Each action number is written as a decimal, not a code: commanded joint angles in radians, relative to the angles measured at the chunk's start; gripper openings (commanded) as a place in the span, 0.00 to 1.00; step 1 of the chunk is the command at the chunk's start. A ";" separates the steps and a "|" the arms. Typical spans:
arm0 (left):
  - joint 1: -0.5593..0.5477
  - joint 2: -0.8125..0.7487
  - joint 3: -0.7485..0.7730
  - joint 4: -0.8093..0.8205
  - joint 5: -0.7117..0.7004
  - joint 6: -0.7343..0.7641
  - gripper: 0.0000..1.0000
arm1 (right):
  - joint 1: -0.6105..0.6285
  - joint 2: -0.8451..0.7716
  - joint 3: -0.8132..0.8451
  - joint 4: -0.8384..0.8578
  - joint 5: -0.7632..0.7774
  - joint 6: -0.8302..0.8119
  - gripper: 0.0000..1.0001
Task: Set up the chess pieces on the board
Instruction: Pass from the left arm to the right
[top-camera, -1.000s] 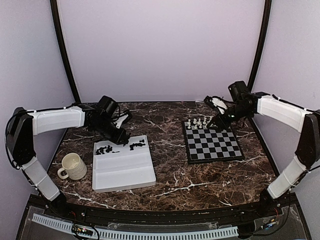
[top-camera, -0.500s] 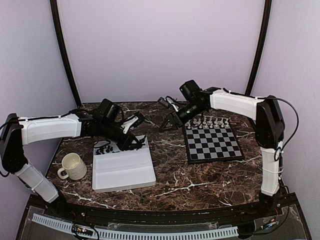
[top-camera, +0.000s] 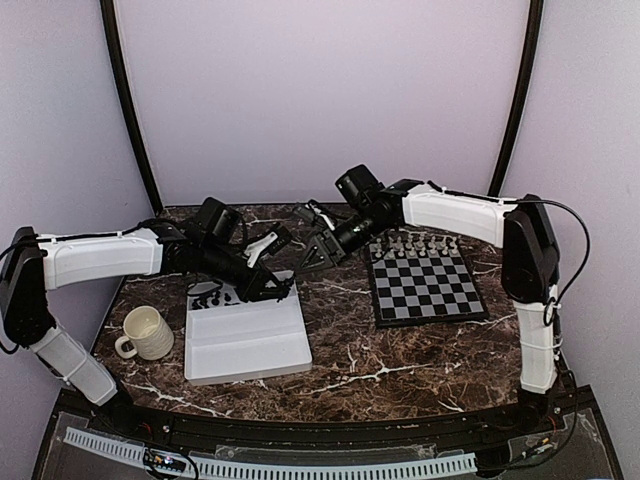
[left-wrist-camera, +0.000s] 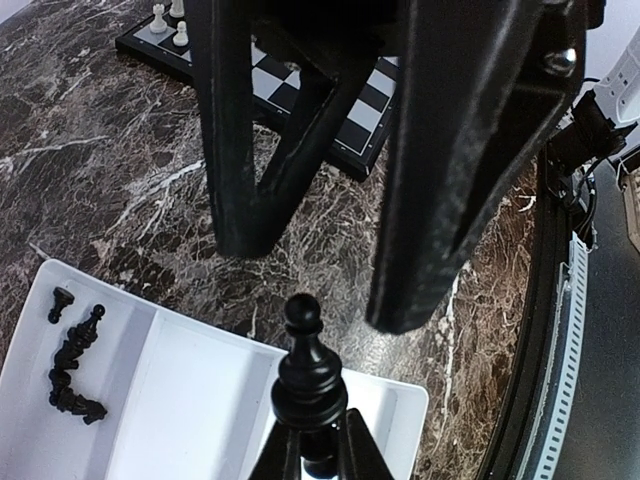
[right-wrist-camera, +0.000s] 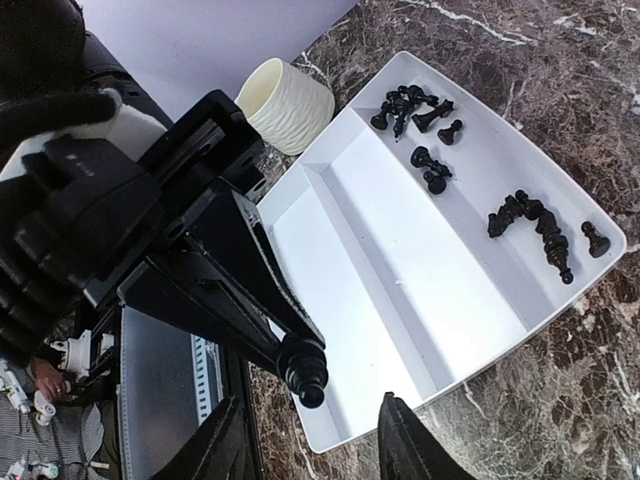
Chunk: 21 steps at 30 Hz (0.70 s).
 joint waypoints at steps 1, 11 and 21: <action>-0.007 -0.043 -0.003 0.025 0.044 0.011 0.00 | 0.023 0.035 0.043 0.027 -0.032 0.021 0.44; -0.012 -0.028 0.003 0.022 0.056 0.009 0.00 | 0.032 0.042 0.050 0.033 -0.050 0.023 0.21; -0.013 -0.009 0.004 0.010 -0.013 -0.003 0.00 | 0.000 -0.036 0.009 -0.027 0.046 -0.082 0.00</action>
